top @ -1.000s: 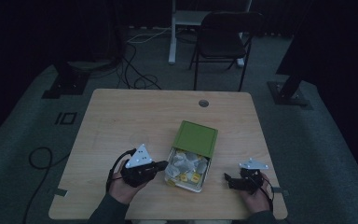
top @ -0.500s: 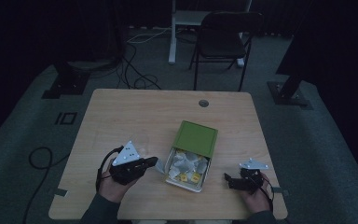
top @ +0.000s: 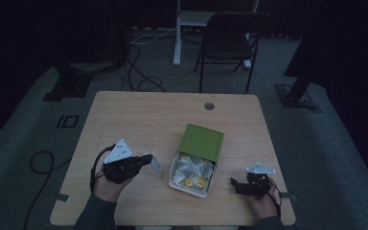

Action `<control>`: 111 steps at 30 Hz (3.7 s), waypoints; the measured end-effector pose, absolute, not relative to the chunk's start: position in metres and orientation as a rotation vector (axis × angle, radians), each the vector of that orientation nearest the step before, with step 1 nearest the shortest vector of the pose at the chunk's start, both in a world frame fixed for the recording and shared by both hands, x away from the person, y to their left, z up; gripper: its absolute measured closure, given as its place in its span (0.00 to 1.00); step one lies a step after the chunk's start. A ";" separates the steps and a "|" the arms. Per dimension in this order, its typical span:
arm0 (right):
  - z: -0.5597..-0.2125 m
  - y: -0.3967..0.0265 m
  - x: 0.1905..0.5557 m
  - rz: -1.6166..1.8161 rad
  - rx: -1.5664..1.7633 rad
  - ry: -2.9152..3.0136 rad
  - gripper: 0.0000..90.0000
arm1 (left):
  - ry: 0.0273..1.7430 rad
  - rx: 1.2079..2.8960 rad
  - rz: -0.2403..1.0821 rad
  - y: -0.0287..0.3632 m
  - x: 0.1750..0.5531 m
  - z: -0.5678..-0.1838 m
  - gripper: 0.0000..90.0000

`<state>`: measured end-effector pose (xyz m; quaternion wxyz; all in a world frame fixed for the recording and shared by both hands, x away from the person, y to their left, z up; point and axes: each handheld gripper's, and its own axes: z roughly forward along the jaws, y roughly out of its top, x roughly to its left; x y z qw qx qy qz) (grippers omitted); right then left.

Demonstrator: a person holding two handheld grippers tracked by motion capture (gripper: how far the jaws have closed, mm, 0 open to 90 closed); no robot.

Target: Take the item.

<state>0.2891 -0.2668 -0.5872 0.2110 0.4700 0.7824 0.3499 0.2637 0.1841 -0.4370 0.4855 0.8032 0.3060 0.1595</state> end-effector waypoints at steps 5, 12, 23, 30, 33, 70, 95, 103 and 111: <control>-0.587 -0.267 0.289 0.972 1.306 2.174 0.14 | 0.760 1.948 0.399 0.188 0.267 -0.436 1.00; -0.587 -0.267 0.289 0.971 1.305 2.174 0.14 | 0.780 1.937 0.421 0.194 0.272 -0.434 1.00; -0.587 -0.267 0.289 0.972 1.306 2.174 0.14 | 0.807 1.925 0.445 0.201 0.283 -0.432 1.00; -0.587 -0.267 0.289 0.972 1.305 2.174 0.14 | 0.821 1.914 0.455 0.205 0.291 -0.431 1.00; -0.587 -0.267 0.289 0.972 1.307 2.174 0.14 | 0.828 1.910 0.462 0.207 0.294 -0.429 1.00; -0.587 -0.267 0.289 0.972 1.306 2.174 0.14 | 0.901 1.847 0.501 0.220 0.334 -0.421 1.00; -0.587 -0.267 0.289 0.972 1.305 2.174 0.14 | 0.962 1.884 0.526 0.223 0.349 -0.444 1.00; -0.587 -0.267 0.289 0.972 1.308 2.174 0.14 | 0.976 1.896 0.508 0.223 0.351 -0.454 1.00; -0.587 -0.267 0.289 0.972 1.308 2.174 0.14 | 0.999 1.872 0.479 0.222 0.352 -0.453 0.67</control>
